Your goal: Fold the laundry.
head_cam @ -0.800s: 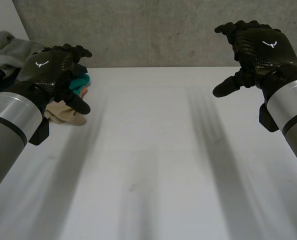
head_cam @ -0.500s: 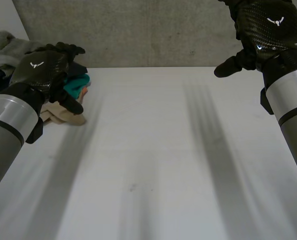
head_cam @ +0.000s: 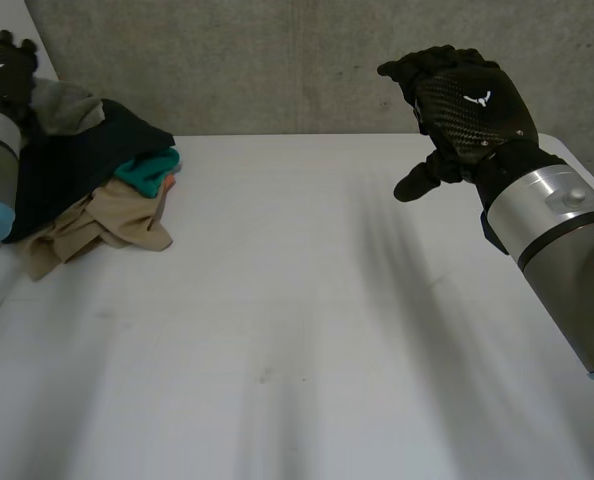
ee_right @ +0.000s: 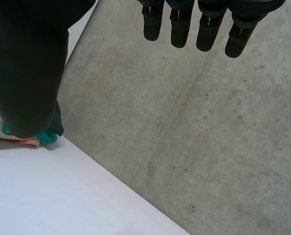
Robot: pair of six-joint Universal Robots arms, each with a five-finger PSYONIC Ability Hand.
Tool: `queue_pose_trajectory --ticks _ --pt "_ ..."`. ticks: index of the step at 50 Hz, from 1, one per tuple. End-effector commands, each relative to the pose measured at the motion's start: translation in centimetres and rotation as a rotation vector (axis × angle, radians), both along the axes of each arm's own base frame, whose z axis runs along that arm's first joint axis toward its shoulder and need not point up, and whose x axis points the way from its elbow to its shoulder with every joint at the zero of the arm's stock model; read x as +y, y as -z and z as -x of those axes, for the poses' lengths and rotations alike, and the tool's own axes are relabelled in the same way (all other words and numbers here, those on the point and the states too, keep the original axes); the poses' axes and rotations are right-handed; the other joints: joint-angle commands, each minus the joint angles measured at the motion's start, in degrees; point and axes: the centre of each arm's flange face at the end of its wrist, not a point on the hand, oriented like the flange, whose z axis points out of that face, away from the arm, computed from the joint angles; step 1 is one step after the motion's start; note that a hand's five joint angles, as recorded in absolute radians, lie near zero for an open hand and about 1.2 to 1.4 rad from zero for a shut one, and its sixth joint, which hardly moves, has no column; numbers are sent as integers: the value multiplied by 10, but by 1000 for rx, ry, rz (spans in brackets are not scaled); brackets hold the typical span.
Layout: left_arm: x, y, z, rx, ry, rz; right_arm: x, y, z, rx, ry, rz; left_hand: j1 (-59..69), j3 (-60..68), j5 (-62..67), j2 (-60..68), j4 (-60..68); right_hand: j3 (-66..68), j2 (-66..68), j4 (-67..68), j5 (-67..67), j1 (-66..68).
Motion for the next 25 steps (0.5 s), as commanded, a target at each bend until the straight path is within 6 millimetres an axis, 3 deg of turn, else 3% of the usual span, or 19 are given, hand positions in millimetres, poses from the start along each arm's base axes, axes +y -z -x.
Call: queue_pose_trajectory --ticks 1,6,10,13,14,16,21,25 --pt "-58 29 -43 -129 -163 112 -3 6 -1 7 7 -14 -17 -21 -28 -18 -16 -19 -20 -20 -27 -33" --pt "-73 48 -52 -149 -163 117 -3 10 -2 19 5 -21 -17 -21 -28 -18 -16 -19 -20 -20 -27 -33" --pt "-78 55 -55 -152 -152 132 -3 13 -3 33 5 -22 131 127 120 130 132 -19 -20 -20 -27 -33" --pt "-80 57 -56 -156 -146 141 -3 14 -4 41 3 -22 351 347 340 350 352 -19 -20 -20 -27 -33" --pt "-80 56 -56 -154 -144 146 -3 14 -4 44 3 -20 515 511 504 514 516 -19 -20 -20 -27 -33" --pt "-80 55 -56 -152 -140 153 -2 15 -4 48 2 -19 682 678 671 681 683 -19 -20 -20 -27 -33" --pt "-74 28 -51 -119 -133 215 0 13 -5 51 -2 -14 683 679 672 682 684 -19 -20 -20 -27 -33" --pt "-54 -14 -32 -56 -74 279 1 12 -5 50 -5 -10 683 679 672 682 684 -19 -20 -20 -27 -33"
